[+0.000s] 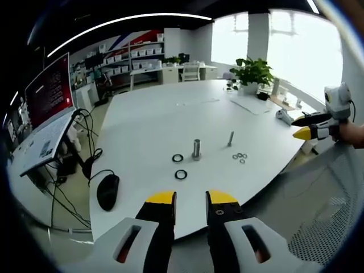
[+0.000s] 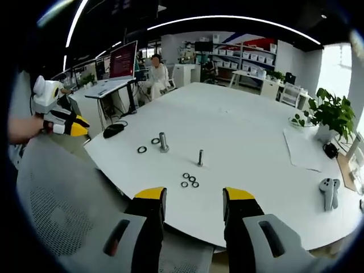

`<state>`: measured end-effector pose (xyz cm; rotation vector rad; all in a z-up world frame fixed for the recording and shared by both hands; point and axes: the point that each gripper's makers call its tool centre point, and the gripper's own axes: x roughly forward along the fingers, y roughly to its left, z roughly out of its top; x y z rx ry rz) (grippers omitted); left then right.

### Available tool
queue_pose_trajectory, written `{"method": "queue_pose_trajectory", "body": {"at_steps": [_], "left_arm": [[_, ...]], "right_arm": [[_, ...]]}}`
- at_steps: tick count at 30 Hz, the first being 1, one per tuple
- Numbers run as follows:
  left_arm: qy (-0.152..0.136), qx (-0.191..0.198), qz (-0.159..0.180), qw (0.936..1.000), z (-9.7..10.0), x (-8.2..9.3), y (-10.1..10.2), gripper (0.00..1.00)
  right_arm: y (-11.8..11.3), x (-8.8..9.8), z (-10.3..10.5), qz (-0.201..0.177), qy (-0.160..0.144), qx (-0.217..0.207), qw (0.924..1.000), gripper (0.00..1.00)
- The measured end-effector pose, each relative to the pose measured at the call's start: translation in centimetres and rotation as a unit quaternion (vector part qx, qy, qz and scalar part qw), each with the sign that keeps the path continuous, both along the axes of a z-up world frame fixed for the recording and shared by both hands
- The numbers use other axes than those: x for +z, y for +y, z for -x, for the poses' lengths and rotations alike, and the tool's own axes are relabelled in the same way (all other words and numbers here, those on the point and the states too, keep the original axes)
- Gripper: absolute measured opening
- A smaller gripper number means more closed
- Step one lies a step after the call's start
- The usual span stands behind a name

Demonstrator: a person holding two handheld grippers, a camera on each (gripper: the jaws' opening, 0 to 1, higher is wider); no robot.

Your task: Place the washer onto the threaded stud by aligning its center hole with the stud, sliding it down to the base, and recovering from edge contact or off-axis alignment until the washer reaches the visible bottom stop.

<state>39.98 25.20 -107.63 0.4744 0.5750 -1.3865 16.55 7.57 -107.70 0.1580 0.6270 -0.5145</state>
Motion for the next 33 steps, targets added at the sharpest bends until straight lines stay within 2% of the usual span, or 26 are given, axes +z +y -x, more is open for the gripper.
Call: {"method": "queue_pose_trajectory", "body": {"at_steps": [8, 12, 23, 25, 33], "left_arm": [[-0.009, 0.005, 0.008, 0.9999, -0.7, 0.1, 0.0, 0.18], [-0.019, 0.007, -0.005, 0.9998, -1.5, -0.5, 0.2, 0.18], [-0.020, 0.010, -0.004, 0.9997, -1.3, -0.1, 0.2, 0.18], [-0.020, 0.016, 0.005, 0.9997, -0.9, 0.9, 0.0, 0.18], [-0.019, 0.013, -0.006, 0.9997, -1.2, 0.0, 0.1, 0.18]], "right_arm": [[0.7, 0.0, -0.1, -0.016, 0.002, 0.009, 0.9998, 0.43], [0.9, 0.4, -0.5, -0.010, -0.003, 0.017, 0.9998, 0.43], [1.2, 0.0, -0.6, -0.026, -0.001, 0.021, 0.9994, 0.43], [1.2, 0.3, -0.7, -0.023, -0.004, 0.021, 0.9995, 0.43], [1.3, 0.0, -0.7, -0.033, -0.001, 0.024, 0.9992, 0.43]]}}
